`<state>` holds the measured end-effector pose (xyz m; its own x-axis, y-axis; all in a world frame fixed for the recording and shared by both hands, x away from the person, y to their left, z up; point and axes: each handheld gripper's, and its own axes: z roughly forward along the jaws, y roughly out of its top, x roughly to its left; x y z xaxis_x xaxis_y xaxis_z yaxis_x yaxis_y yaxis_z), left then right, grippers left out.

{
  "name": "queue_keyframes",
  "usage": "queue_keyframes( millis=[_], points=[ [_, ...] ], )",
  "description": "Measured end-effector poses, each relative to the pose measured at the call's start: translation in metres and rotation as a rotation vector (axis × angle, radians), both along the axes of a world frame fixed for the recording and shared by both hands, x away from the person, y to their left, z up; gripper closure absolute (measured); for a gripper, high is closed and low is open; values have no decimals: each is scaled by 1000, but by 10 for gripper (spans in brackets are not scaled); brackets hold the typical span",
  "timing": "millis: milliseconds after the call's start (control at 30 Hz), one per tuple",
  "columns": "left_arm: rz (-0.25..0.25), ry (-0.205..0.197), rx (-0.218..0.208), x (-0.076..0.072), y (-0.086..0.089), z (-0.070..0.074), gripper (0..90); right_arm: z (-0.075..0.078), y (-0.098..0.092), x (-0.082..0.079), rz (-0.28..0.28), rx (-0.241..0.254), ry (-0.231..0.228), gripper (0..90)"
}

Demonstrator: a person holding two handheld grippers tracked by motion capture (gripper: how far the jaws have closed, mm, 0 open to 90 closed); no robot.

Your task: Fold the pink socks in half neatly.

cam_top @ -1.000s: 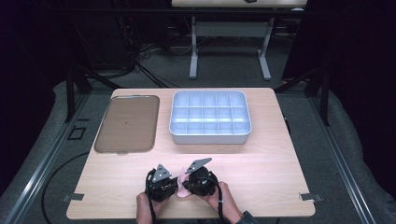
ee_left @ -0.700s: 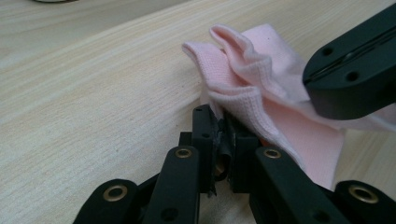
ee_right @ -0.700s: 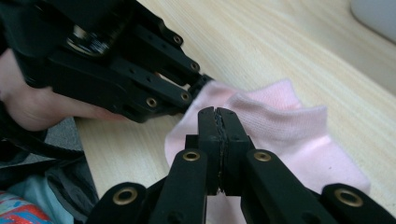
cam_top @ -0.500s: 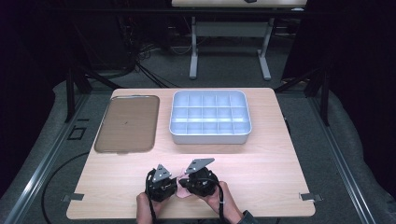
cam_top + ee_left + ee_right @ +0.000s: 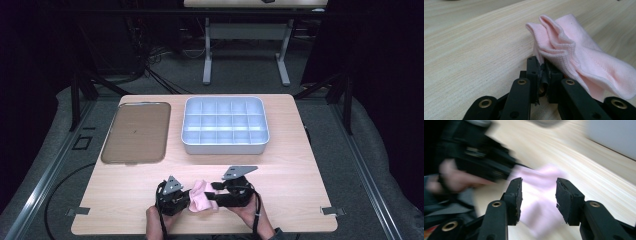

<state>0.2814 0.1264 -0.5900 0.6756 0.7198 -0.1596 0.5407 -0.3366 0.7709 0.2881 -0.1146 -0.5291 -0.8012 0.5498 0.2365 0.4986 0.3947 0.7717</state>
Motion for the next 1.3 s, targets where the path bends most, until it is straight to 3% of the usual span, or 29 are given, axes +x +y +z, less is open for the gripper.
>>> queue_keyframes(
  millis=[33,67,133,200,467,633,733,767,833,867,900,967,1000,1033,1133,1167,1200,1233,1267,1300],
  points=[
    [0,0,0,0,0,0,838,0,0,0,0,0,0,555],
    [4,-3,4,0,0,0,838,-6,-11,3,-81,-53,16,504],
    [4,-2,3,0,0,0,838,-11,-13,3,-100,-76,26,461],
    [5,-4,4,0,0,0,837,-25,-6,2,-126,-158,27,367],
    [0,-10,8,-1,0,0,813,-44,17,5,-124,-254,-10,322],
    [0,-7,-14,-1,4,2,693,-45,17,6,-120,-271,-5,295],
    [39,-21,-28,-2,14,11,644,-45,16,7,-118,-275,-2,287],
    [55,-53,-33,-4,20,21,644,-46,17,7,-121,-272,-3,284],
    [60,-72,-35,-5,22,28,633,-46,17,7,-121,-273,-4,282],
    [60,-98,-38,-8,23,37,633,-45,17,7,-118,-276,-4,281],
    [56,-107,-39,-8,22,41,634,-46,17,8,-121,-273,-4,277],
    [-4,-143,-37,-12,13,56,640,-45,17,8,-117,-276,-1,268],
    [-4,-143,-37,-12,13,56,645,-45,17,8,-119,-282,0,264],
    [-35,-150,-34,-14,7,59,645,-45,17,8,-119,-282,0,264],
    [-129,-135,20,-15,-16,60,707,-45,17,9,-121,-284,6,254],
    [-148,-135,82,-14,-26,56,732,-45,17,10,-119,-285,7,253],
    [-148,-135,82,-14,-26,56,757,-45,17,10,-119,-285,7,253],
    [-153,-122,126,-11,-30,48,792,-46,17,10,-123,-285,6,252],
    [-153,-122,126,-11,-30,48,820,-46,17,10,-123,-285,6,252],
    [-148,-113,153,-9,-30,43,848,-46,15,10,-118,-282,10,253]
  ],
)
